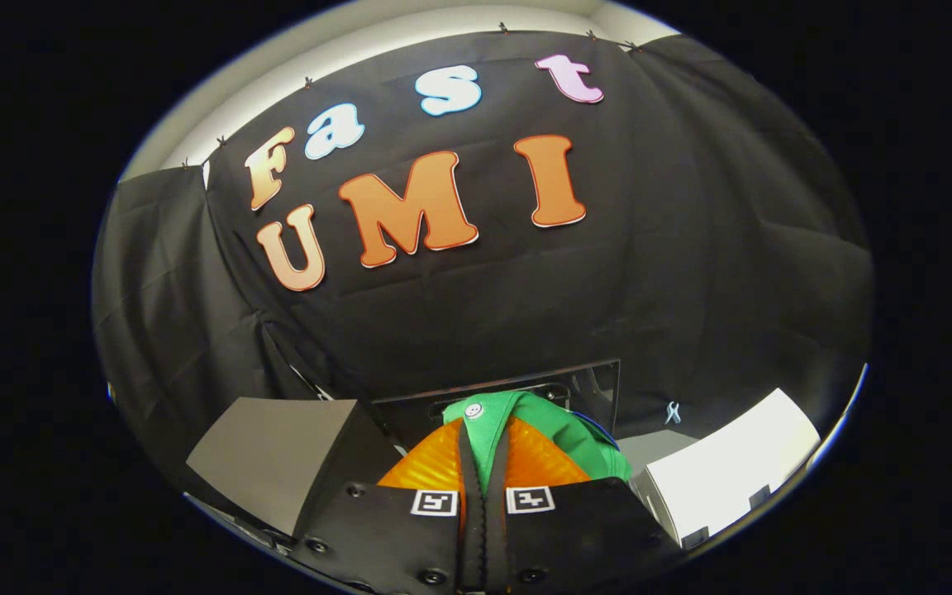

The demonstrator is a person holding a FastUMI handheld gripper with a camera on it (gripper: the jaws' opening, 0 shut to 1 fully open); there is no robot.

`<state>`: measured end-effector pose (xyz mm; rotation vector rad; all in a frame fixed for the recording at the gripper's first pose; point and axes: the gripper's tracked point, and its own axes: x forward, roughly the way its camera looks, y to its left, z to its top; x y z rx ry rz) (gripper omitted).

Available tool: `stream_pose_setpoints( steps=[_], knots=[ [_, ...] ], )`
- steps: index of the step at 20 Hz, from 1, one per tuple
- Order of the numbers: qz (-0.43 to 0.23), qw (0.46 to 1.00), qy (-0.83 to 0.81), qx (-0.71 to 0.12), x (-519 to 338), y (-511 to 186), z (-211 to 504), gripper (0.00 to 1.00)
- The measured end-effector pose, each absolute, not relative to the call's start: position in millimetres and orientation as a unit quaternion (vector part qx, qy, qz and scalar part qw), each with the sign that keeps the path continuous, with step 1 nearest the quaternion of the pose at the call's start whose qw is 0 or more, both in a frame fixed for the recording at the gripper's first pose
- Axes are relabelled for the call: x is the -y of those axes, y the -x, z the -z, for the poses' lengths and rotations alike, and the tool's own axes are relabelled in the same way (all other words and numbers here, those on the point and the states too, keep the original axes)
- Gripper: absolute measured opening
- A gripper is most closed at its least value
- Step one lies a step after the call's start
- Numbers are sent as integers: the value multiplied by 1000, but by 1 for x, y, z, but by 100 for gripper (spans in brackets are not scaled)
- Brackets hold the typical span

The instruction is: Put the clothes into the washing machine and then close the washing machine lid.

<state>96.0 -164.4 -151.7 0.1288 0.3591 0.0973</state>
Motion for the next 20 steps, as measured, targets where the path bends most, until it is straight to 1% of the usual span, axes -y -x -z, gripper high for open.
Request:
stream_pose_setpoints(
  steps=[13,20],
  knots=[
    [-72,958,-44,-273,174,-131,301,8],
    [-64,943,-40,-323,185,-148,385,8]
  ],
)
